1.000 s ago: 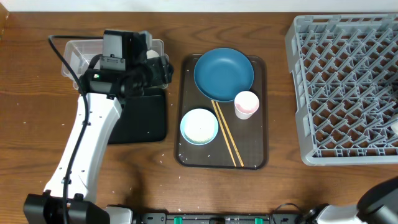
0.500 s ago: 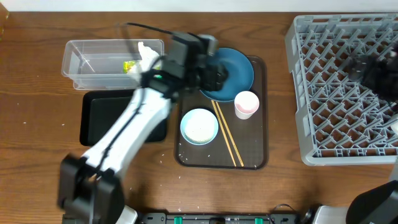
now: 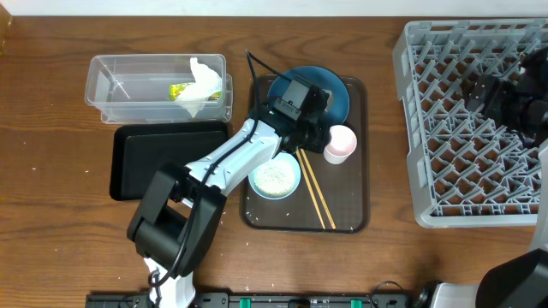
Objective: Sort waste into correct bins and load items into the dishwasher rack
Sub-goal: 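Grasp the pink cup with the left gripper and lift it, then hand the pink cup from the left gripper to the right gripper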
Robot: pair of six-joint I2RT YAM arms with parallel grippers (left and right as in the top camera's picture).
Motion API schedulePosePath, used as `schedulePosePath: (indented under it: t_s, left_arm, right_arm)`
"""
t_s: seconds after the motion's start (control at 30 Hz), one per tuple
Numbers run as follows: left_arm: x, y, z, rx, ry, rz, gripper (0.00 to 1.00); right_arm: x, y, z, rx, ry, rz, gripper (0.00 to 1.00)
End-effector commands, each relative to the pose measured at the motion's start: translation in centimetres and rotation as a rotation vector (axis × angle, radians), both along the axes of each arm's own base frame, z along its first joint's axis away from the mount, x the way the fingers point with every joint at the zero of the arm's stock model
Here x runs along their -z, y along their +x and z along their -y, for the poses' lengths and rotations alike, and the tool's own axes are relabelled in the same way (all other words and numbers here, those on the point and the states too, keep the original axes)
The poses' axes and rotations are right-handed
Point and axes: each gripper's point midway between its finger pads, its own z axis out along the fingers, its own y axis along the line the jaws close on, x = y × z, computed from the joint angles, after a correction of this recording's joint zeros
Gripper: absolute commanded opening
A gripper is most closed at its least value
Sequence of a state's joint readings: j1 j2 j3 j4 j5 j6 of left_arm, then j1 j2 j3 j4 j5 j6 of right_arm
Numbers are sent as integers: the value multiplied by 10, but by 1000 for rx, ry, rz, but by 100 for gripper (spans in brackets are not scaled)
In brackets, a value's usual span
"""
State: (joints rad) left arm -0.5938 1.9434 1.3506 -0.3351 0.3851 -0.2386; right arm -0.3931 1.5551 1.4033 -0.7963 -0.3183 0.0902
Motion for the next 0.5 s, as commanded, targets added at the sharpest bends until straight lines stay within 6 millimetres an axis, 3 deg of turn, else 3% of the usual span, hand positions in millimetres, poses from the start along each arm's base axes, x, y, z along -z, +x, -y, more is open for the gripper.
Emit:
schedulePosePath:
  t_s: [0.0,0.13,0.27,0.47]
  left_arm:
    - [-1,1,-3,1,6,6,23]
    - [0,-1,-9,-7,20,-14,7]
    - [-6,1,-22,-44,23,-34,6]
    - [-63,13,-42,-108,-175,-64,6]
  right_arm:
    - [-1,1,-2,-18,-14,0,99]
    - [0,0,-3,-18,-12,-6,99]
    - [0,0,-3,-19,-12,-5,99]
    - [-2,0,-11,-62,11,6,99]
